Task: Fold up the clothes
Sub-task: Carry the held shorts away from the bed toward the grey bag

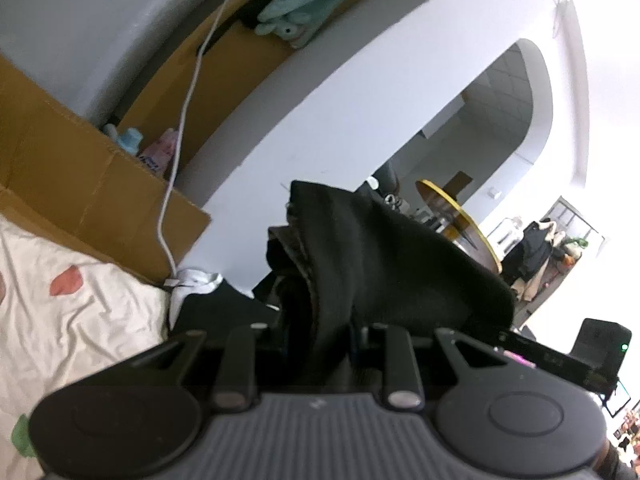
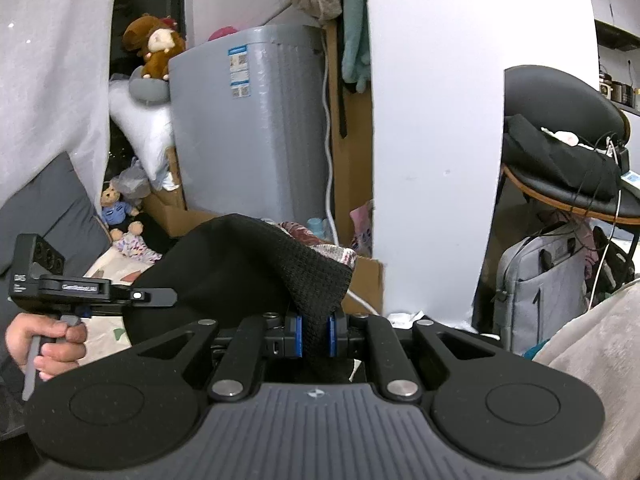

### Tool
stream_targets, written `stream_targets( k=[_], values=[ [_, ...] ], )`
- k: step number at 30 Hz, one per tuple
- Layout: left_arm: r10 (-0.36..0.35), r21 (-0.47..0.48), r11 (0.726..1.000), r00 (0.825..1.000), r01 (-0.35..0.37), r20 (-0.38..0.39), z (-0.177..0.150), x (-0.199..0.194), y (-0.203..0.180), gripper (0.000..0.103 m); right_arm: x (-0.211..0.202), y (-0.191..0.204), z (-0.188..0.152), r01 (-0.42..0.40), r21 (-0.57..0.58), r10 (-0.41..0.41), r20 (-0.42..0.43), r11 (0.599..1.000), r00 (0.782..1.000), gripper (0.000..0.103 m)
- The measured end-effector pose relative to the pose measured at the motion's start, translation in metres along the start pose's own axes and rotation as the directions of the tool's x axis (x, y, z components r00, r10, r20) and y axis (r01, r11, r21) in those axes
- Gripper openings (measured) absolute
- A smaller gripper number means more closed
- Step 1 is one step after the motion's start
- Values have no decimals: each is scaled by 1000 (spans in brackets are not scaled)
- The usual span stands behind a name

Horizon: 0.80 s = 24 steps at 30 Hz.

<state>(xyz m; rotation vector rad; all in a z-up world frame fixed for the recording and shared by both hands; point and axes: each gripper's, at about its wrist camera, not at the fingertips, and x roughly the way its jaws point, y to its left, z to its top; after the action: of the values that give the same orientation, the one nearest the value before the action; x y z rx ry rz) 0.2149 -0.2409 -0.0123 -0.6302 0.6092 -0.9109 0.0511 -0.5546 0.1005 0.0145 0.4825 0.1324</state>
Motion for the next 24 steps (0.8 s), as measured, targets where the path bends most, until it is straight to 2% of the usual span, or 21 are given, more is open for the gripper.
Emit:
stream_targets(
  k=[11,15,24],
  values=[
    [-19,-57,998,999,16,-45,-24,50,15,27,26,-32,-8,72,1,-72,-25,997,997,12],
    [-19,-88,996,998,14,-57,-36,79,22,27,40,-46,-17,150,-1,-150,-43,989,988,12],
    [-60,-121,991,994,50,-86,-42,130,39,27,64,-77,-20,234,-5,-234,-72,972,970,12]
  ],
)
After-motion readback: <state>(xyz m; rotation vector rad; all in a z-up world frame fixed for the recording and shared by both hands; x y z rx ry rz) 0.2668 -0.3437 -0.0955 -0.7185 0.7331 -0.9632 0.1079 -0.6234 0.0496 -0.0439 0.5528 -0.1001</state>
